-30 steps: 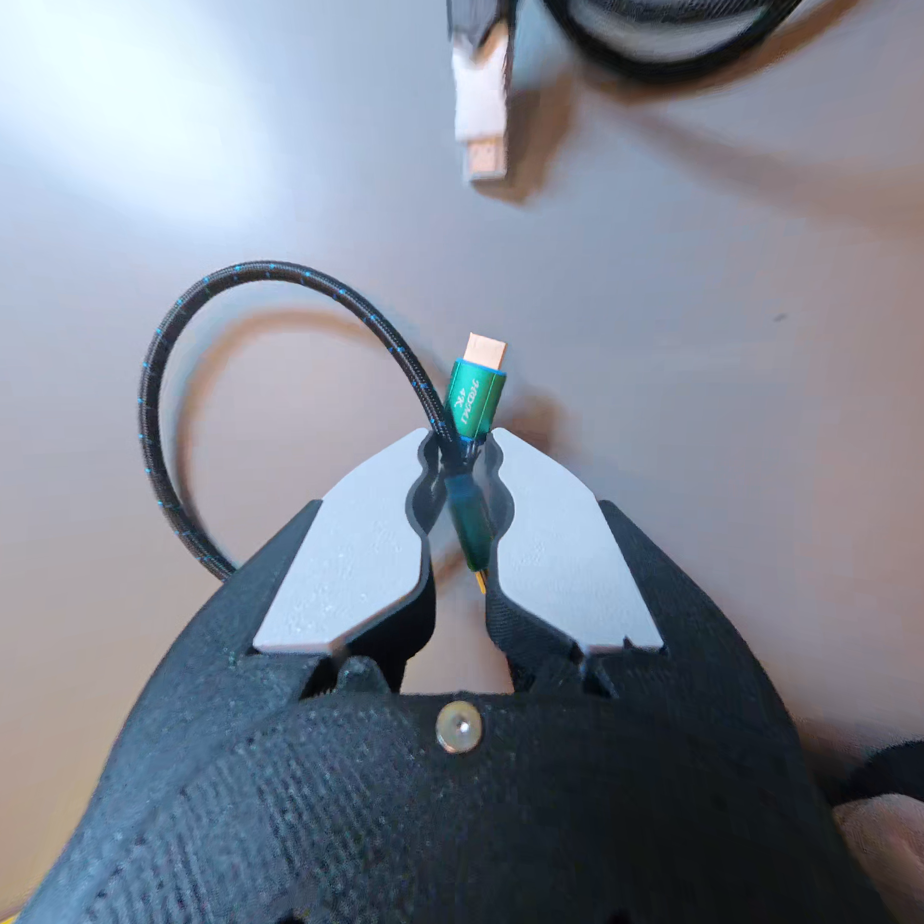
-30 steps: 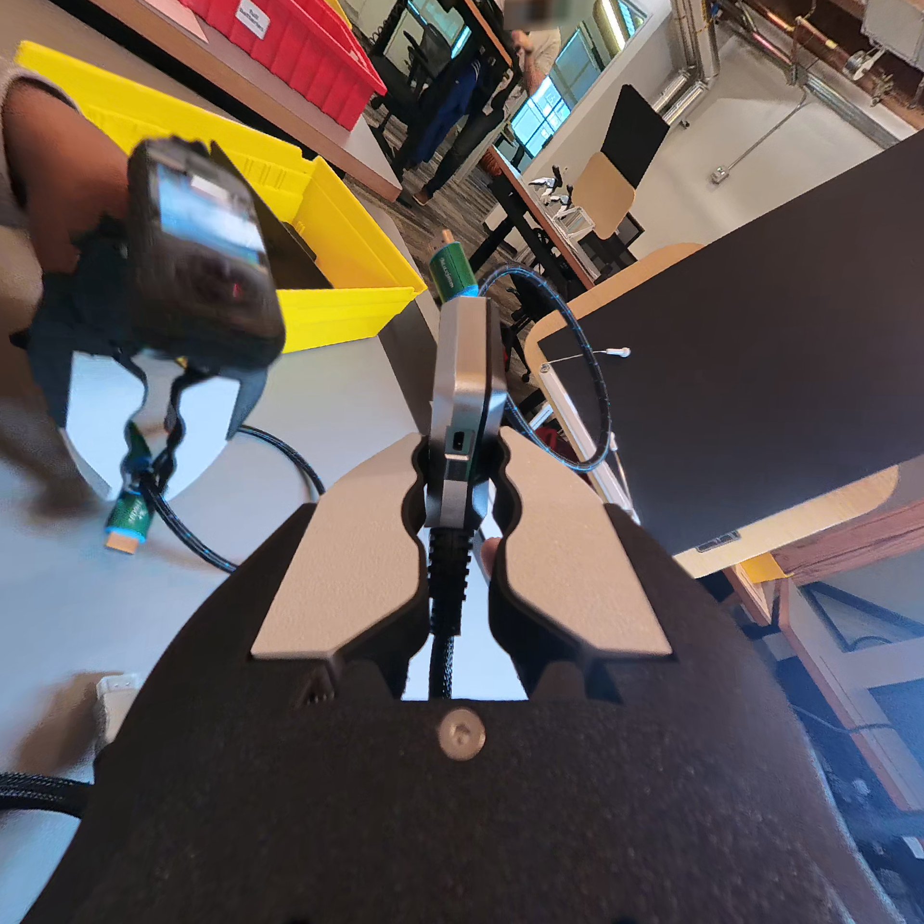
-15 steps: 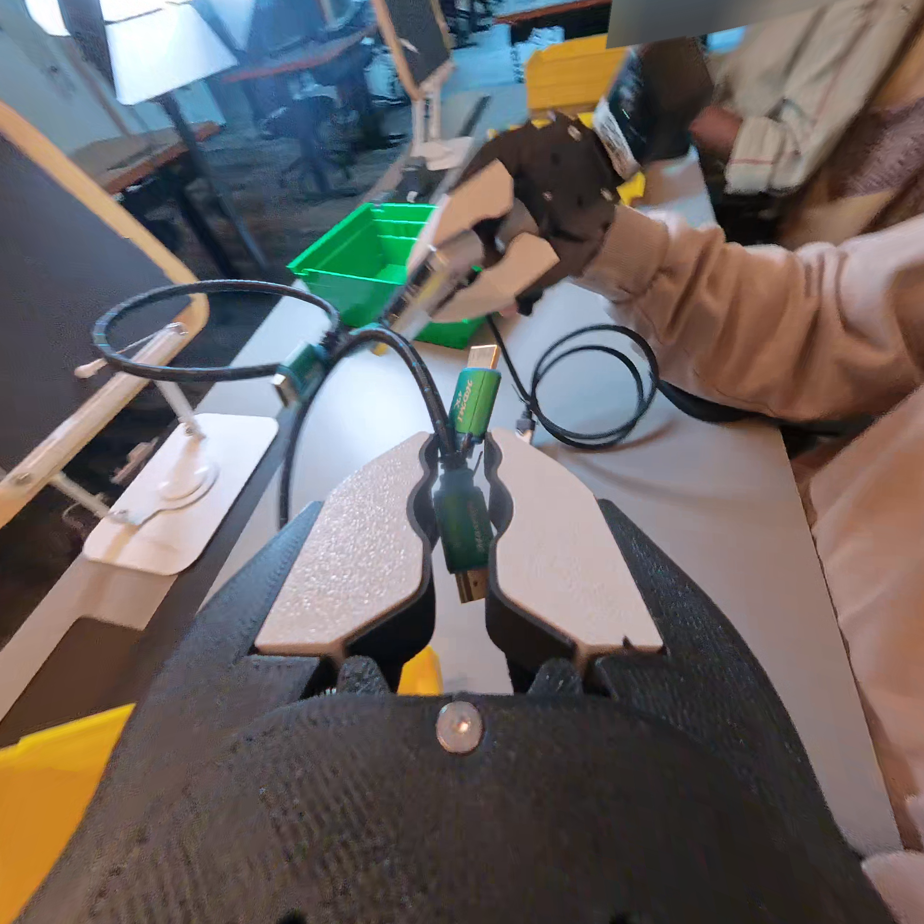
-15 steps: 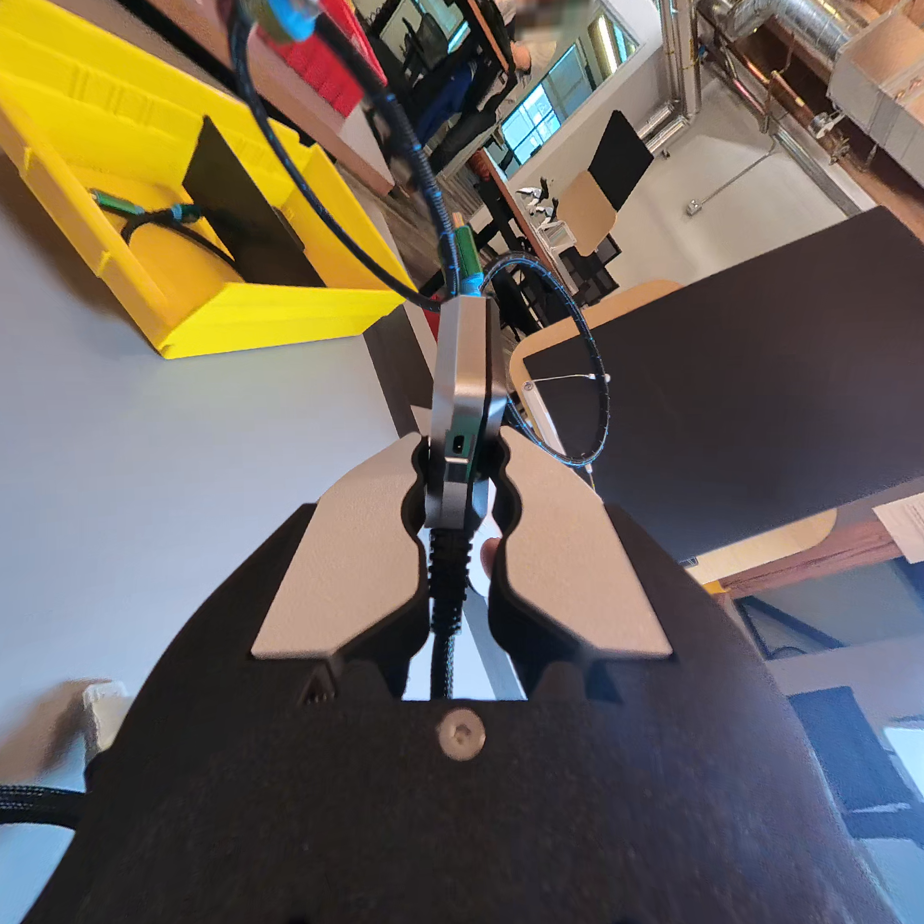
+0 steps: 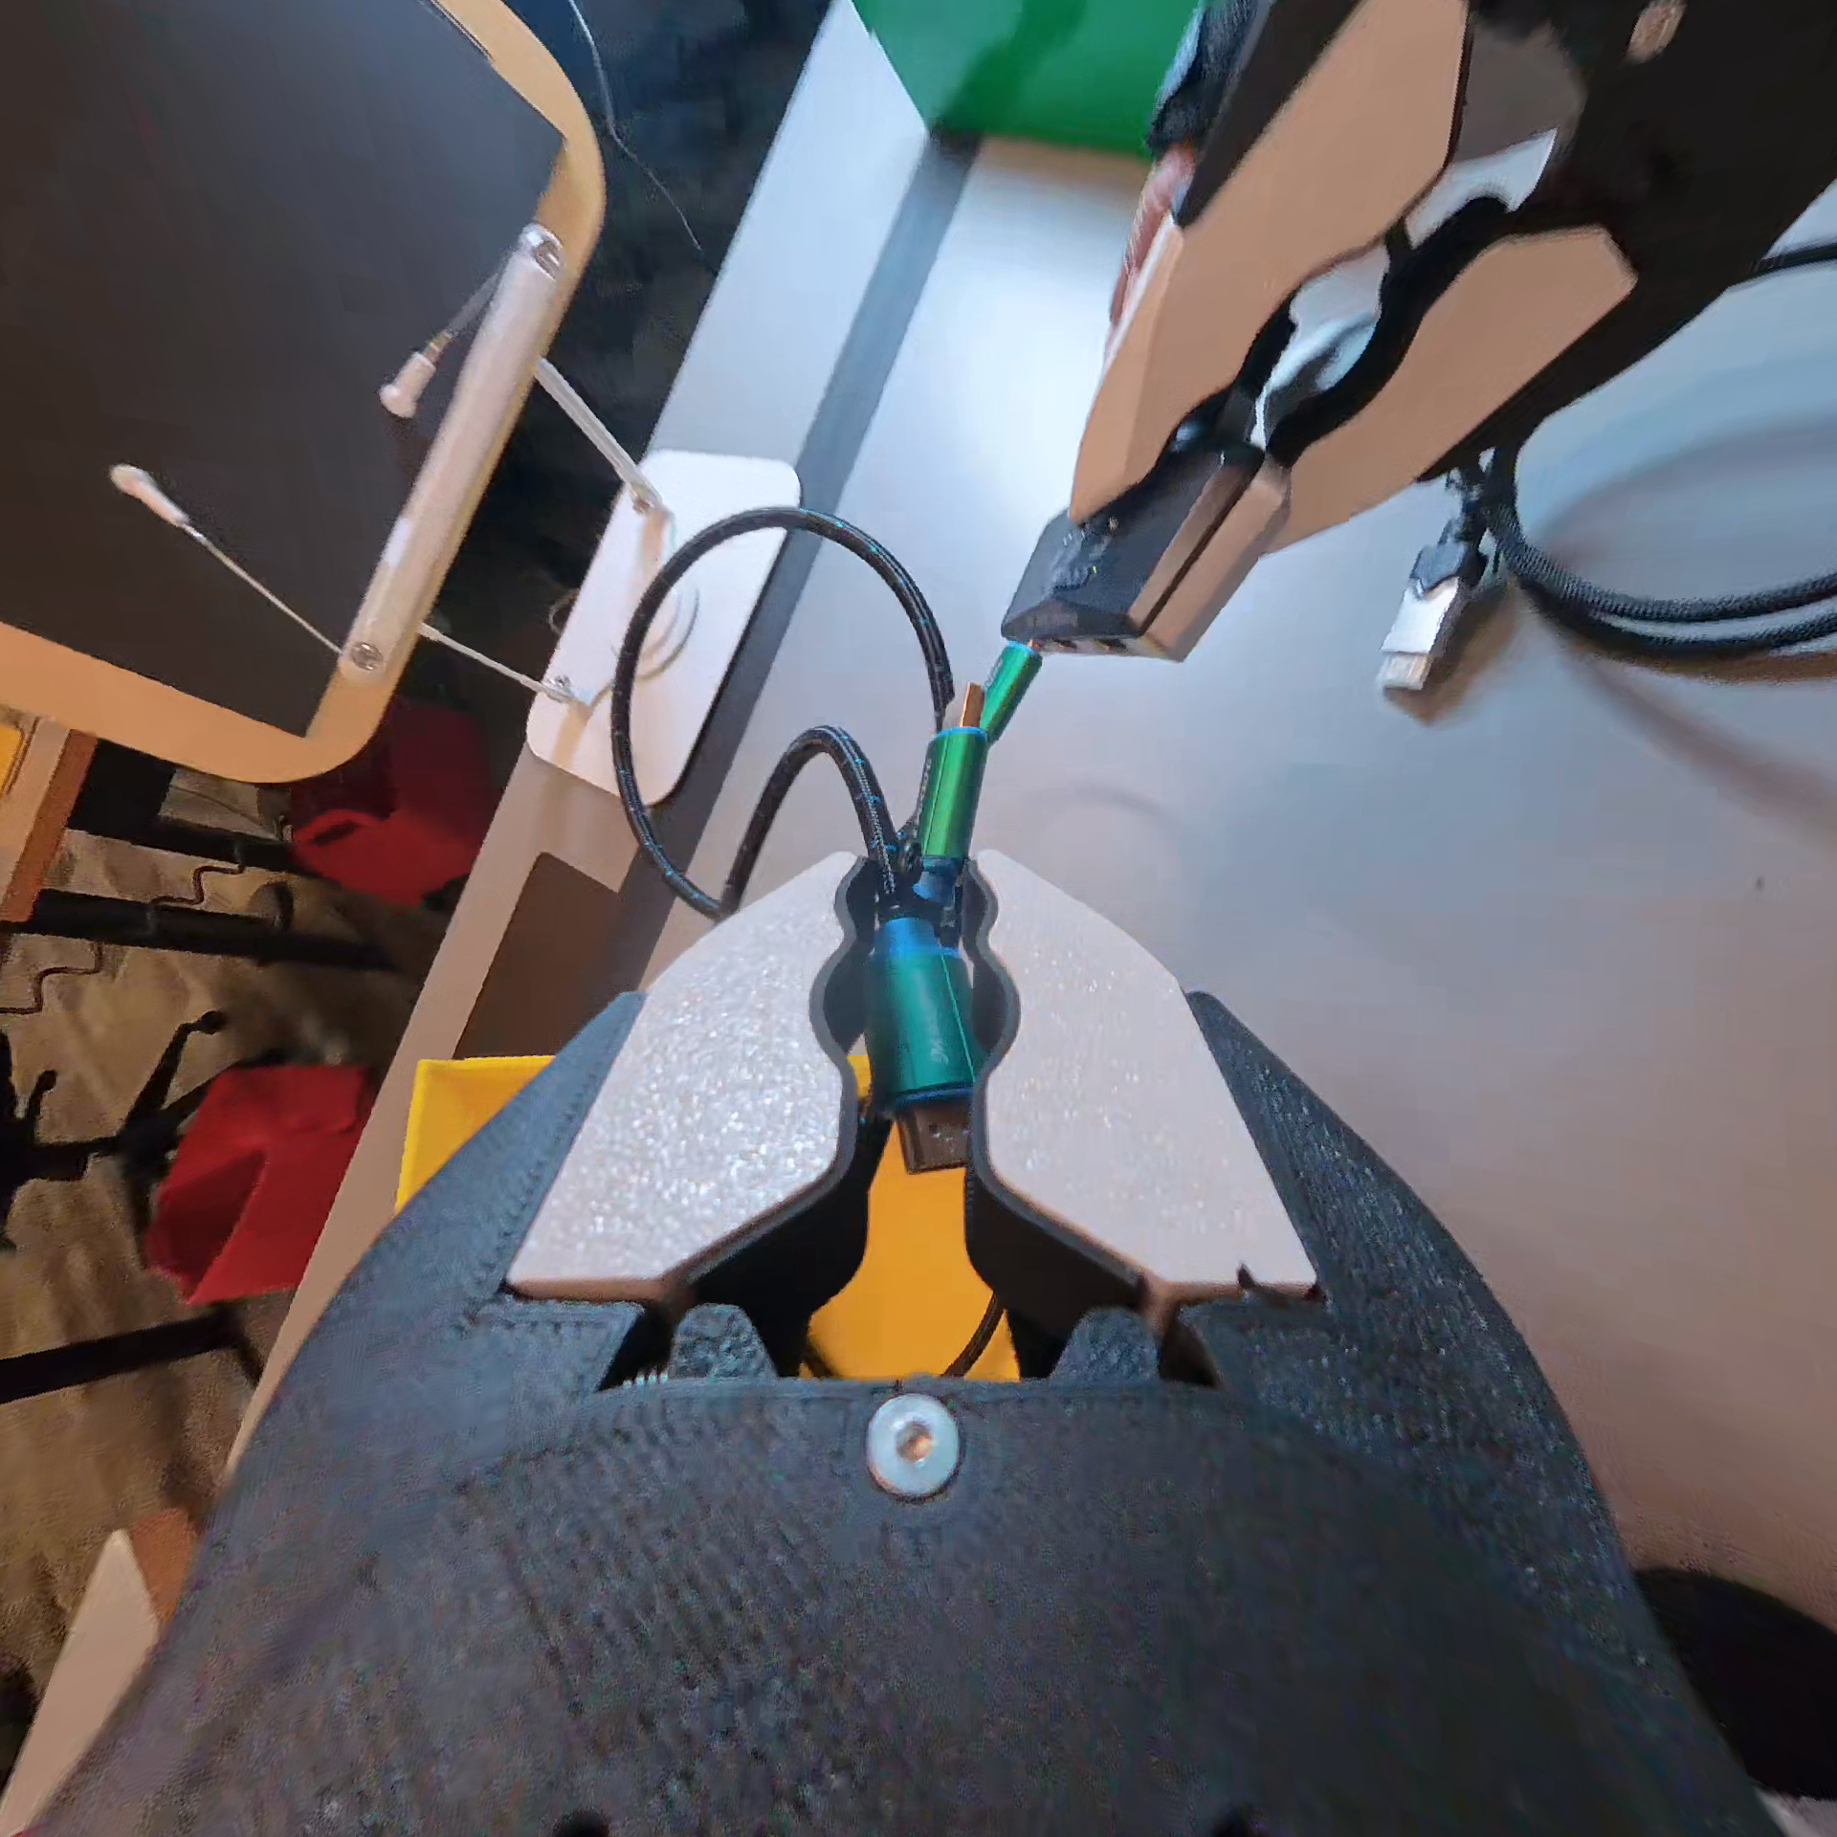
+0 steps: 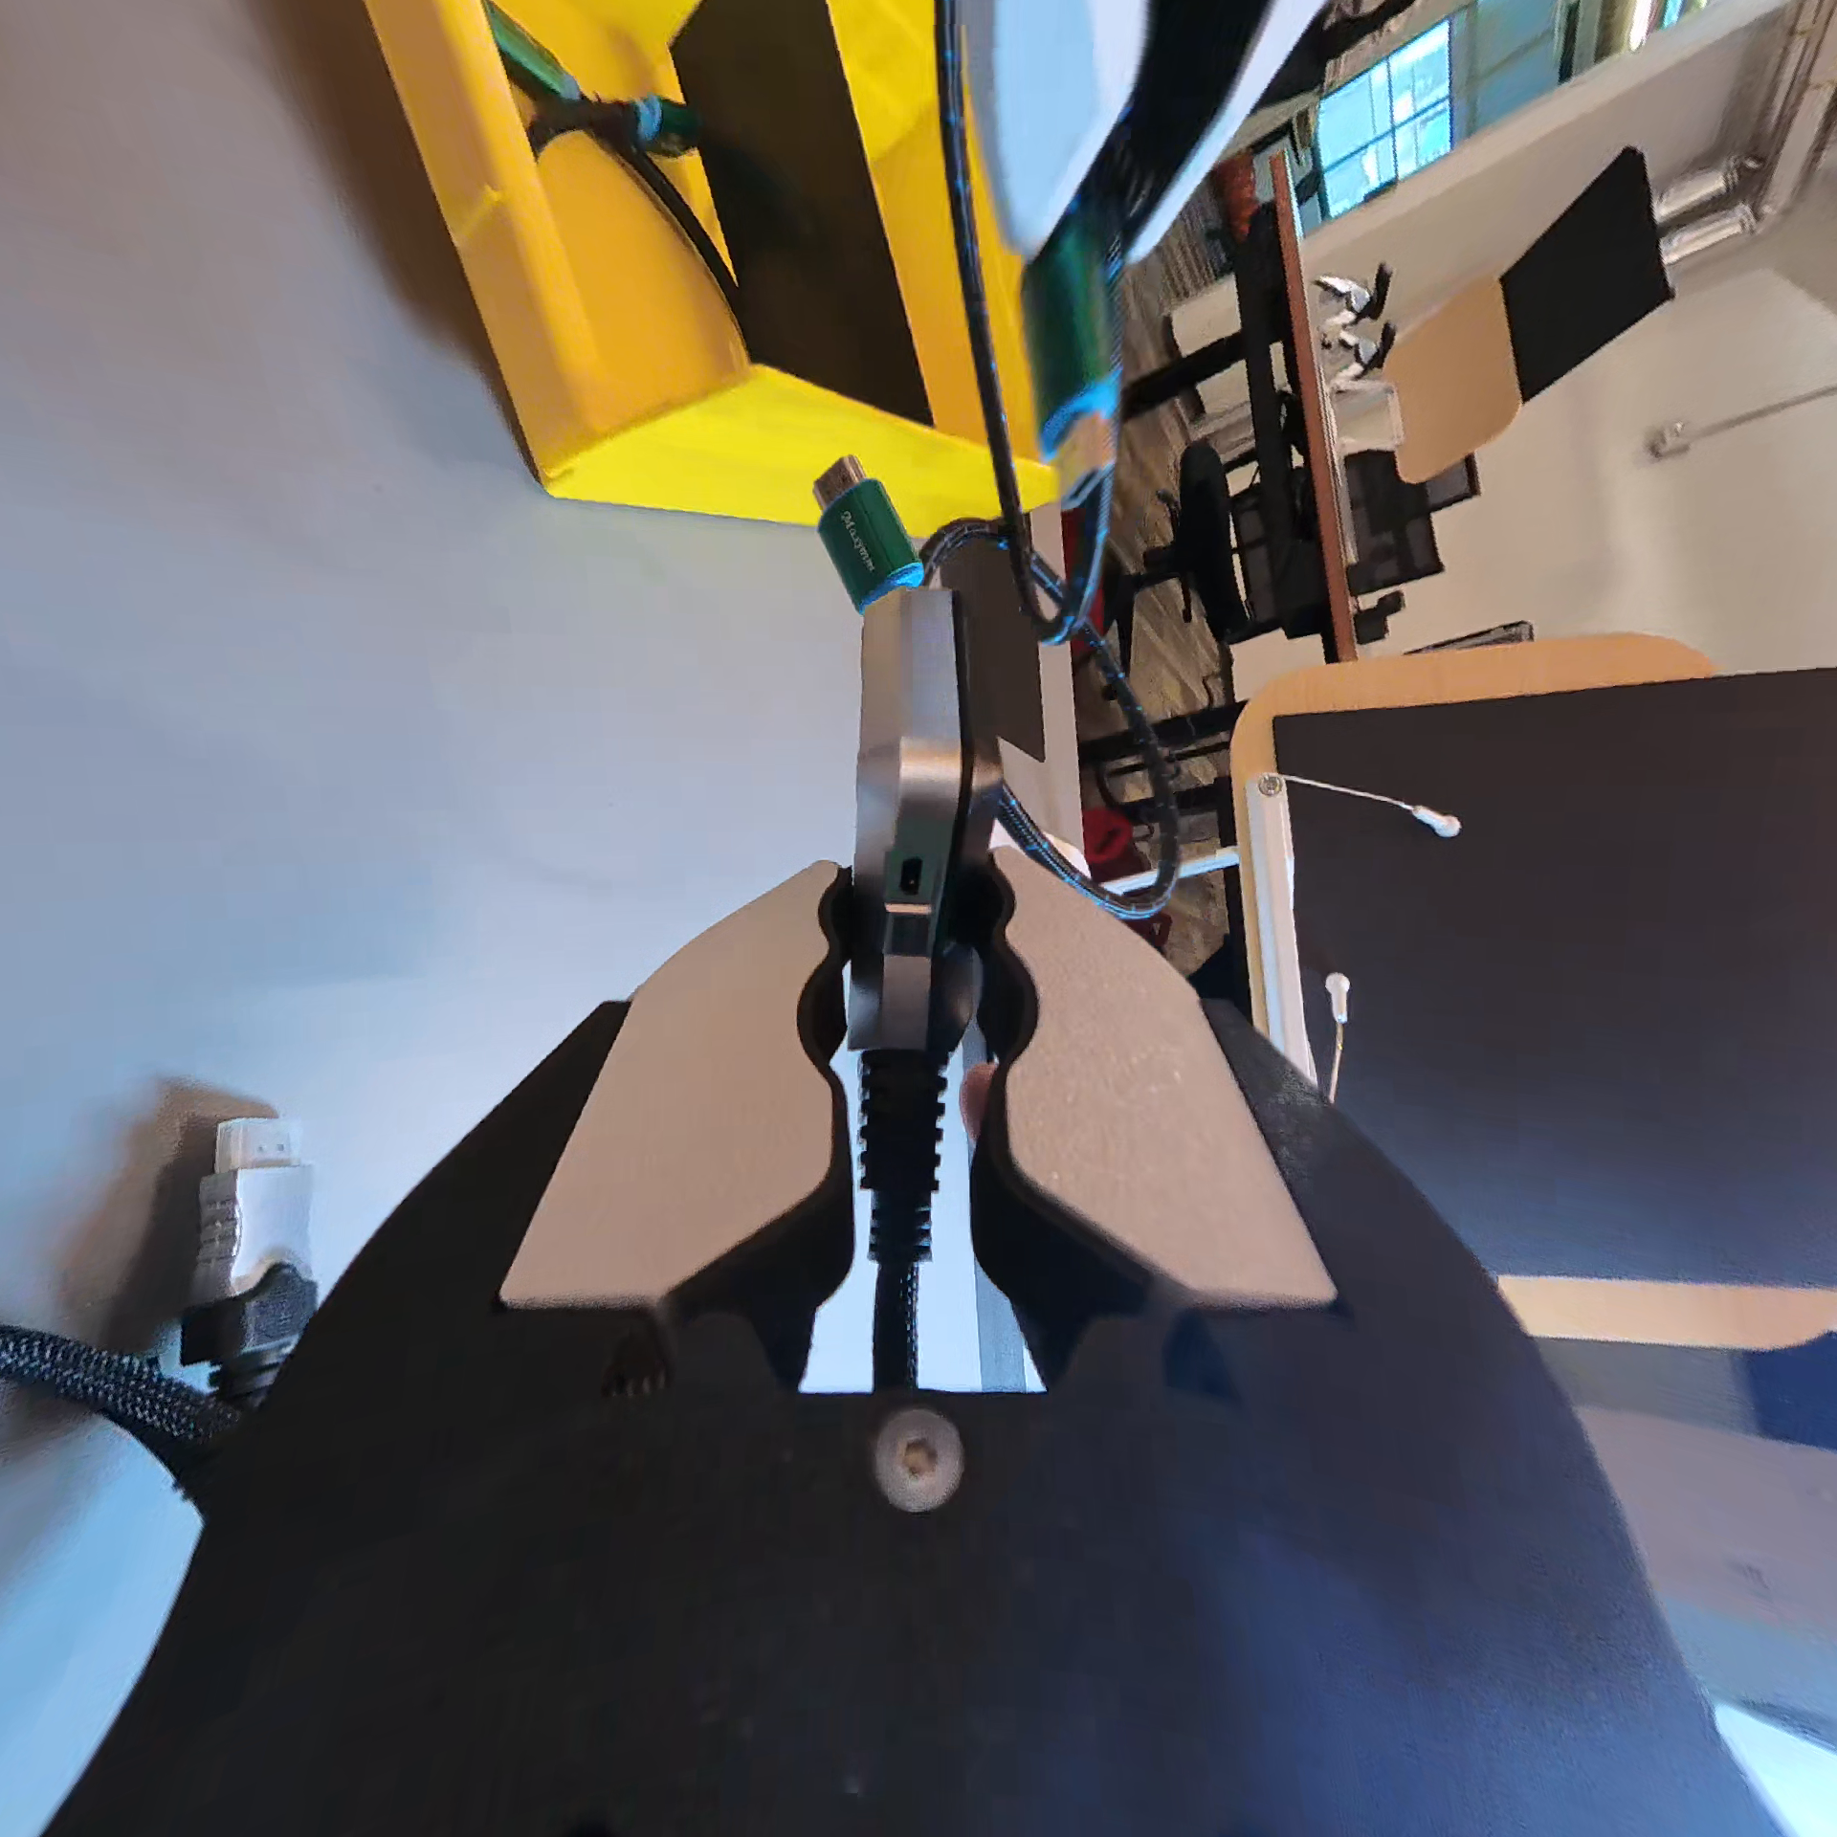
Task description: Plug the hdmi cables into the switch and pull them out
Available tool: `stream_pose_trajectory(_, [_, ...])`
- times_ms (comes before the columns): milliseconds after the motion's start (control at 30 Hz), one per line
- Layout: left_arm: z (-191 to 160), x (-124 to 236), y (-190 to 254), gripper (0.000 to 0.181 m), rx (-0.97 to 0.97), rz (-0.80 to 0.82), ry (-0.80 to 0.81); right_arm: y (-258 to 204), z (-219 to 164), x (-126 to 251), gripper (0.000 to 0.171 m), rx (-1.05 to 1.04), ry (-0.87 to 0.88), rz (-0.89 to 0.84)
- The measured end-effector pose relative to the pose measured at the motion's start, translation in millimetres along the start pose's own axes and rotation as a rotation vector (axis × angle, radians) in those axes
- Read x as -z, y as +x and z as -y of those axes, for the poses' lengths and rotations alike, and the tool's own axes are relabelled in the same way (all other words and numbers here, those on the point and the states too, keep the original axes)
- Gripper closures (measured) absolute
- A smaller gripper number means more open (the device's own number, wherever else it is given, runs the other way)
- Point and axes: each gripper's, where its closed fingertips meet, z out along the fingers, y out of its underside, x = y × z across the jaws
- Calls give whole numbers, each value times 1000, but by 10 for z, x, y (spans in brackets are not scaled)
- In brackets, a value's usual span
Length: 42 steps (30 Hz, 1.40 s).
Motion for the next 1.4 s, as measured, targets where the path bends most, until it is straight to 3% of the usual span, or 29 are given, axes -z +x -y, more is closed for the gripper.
stream_pose_trajectory(133, [-97,-62,134,164,-35,-56,-75,-15,33,23,148,6,28,9])
stream_pose_trajectory(400, [-51,-43,332,164,-47,-182,-31,-83,221,6,148,59,104,7])
stream_pose_trajectory(633, [-23,99,390,165,-48,-272,56,-66,440,135,148,-51,255,47])
stream_pose_trajectory(967, [135,322,443,166,10,-422,251,-51,528,231,148,-77,291,74])
stream_pose_trajectory(1400, [196,294,428,166,31,-393,250,-34,488,173,149,-60,227,45])
